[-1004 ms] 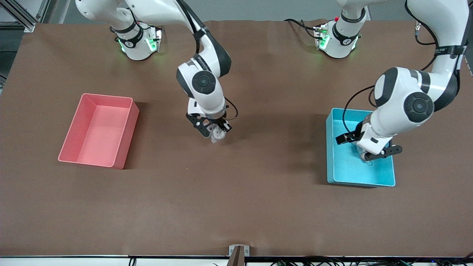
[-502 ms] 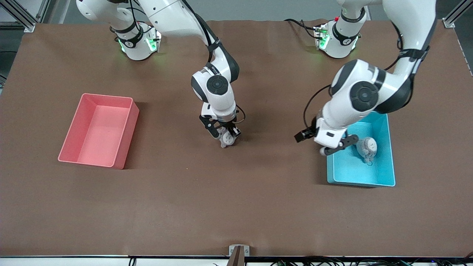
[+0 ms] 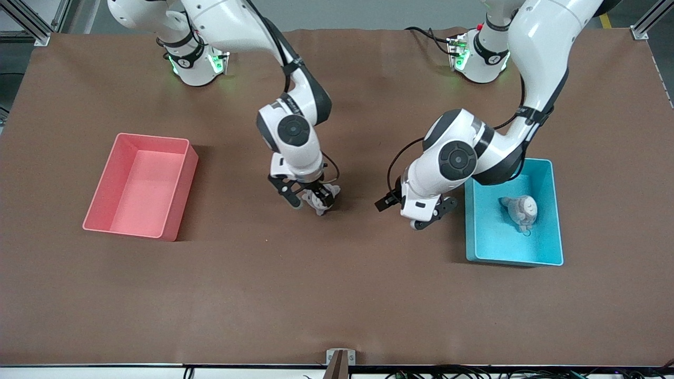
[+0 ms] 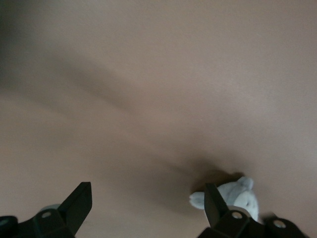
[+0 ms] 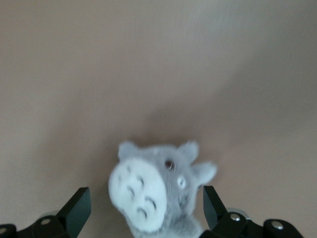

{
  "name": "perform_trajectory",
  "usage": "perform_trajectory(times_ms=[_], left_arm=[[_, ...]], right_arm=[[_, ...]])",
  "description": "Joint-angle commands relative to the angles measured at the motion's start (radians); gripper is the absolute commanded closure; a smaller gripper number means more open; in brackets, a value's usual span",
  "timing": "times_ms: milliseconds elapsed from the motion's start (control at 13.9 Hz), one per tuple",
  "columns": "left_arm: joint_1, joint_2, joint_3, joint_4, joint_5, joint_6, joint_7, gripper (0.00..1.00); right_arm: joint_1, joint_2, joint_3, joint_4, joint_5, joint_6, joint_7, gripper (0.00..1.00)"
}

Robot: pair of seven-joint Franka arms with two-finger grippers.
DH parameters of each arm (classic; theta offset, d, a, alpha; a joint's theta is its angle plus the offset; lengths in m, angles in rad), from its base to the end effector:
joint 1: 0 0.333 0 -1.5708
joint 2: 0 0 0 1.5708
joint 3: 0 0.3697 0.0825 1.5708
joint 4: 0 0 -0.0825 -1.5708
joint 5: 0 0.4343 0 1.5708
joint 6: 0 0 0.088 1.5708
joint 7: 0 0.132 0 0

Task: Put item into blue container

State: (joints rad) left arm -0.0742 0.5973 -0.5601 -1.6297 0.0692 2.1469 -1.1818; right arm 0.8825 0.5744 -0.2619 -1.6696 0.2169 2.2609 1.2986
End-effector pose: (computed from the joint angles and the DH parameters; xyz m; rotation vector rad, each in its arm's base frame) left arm 0.6383 -0.3968 0.3098 2.8412 0.8644 -0.2791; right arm 0.5934 0.4636 0.2736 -2.8646 1.1609 0.0006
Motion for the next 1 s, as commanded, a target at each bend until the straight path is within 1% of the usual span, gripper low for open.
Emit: perform_trajectory(times_ms=[0,72,215,287,430,502,717,789,932], left_arm=[[-0.012,0.035,0.003,0.031,0.02,0.014,-0.039,0.03],[-0.009,0.038,0.003,0.03,0.036,0.014,-0.039,0.05],[-0.003,0.03,0.003,0.018,0.084,-0.007,-0.042,0.05],[0.005,0.026,0.003,0.017,0.096,-0.039,-0.039,0.07],[0.019,0.009,0.002,0.021,0.115,-0.105,-0.029,0.15],[0.014,0.01,0.002,0.019,0.115,-0.108,-0.035,0.17],[0.017,0.015,0.002,0.017,0.115,-0.108,-0.039,0.18],[0.016,0.018,0.003,0.017,0.116,-0.108,-0.039,0.2],[0.011,0.019,0.003,0.019,0.127,-0.108,-0.039,0.18]], right_arm=[[-0.12,-0.157,0.013,-0.038,0.001,-0.179,-0.262,0.0],[-0.17,-0.194,0.01,-0.038,-0.004,-0.238,-0.38,0.0],[-0.279,-0.255,0.009,-0.041,-0.016,-0.335,-0.601,0.0],[-0.331,-0.278,0.007,-0.042,-0.033,-0.378,-0.701,0.0],[-0.434,-0.326,0.009,-0.041,-0.071,-0.45,-0.893,0.0],[-0.466,-0.346,0.007,-0.041,-0.086,-0.474,-0.956,0.0],[-0.577,-0.398,0.007,-0.041,-0.154,-0.527,-1.105,0.0],[-0.624,-0.409,0.01,-0.041,-0.159,-0.537,-1.145,0.0],[-0.69,-0.426,0.016,-0.038,-0.16,-0.552,-1.211,0.0]])
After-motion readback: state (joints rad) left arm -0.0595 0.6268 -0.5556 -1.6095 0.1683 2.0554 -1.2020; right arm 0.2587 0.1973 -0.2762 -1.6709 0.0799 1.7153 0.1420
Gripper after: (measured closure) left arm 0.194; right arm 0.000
